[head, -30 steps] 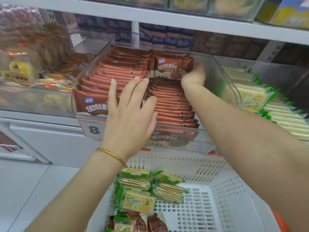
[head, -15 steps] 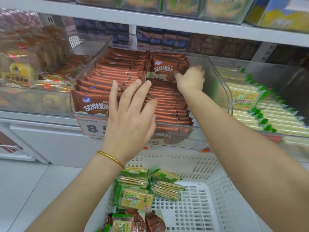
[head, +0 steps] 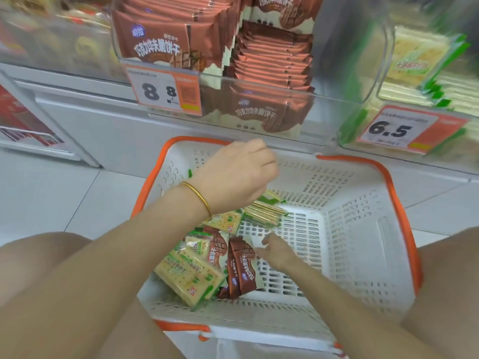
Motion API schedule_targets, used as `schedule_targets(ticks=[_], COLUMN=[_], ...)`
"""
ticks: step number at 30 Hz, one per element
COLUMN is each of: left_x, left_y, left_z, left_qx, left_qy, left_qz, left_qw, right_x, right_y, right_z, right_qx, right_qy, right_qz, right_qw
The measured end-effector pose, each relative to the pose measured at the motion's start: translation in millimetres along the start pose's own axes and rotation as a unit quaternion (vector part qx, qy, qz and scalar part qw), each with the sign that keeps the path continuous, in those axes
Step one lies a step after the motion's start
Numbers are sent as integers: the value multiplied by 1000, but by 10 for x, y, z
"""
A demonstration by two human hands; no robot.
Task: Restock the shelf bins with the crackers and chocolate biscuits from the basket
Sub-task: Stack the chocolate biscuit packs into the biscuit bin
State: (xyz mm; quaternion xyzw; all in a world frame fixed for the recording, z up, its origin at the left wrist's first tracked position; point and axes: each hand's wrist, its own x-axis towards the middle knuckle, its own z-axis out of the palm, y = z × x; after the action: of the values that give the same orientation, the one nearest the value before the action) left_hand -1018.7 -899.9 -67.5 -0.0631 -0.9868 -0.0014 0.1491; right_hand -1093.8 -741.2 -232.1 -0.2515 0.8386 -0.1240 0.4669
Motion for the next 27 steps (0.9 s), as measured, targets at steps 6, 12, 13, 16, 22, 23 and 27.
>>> schedule_targets(ticks=[6,12,13,16,22,23,27], left_x=[17,25,22,18,47,57,142], left_y=[-55,-100,-100,-74,52,72,177], left_z=[151,155,153,126,143,140,62], left_qx=[-26,-37,-34,-27,-36,-71,-339], left_qy=[-41,-49,-48,-83,-243,-263,-306], left_qz=[-3,-14,-13,-37,-214,-255,-353], left_qw=[999,998,998,995,945,928,817], right_x=[208,225,252,252,-262,-368,-718], right_y=[111,16,54,185,175,138,-144], right_z=[571,739,729,581,-242,-361,-651], right_qx=[-1,46,83,184,413,451,580], right_qy=[-20,13,5,-36,-37,-33,-29], right_qz=[105,140,144,133,72,49,-76], right_qw=[994,989,986,973,907,890,810])
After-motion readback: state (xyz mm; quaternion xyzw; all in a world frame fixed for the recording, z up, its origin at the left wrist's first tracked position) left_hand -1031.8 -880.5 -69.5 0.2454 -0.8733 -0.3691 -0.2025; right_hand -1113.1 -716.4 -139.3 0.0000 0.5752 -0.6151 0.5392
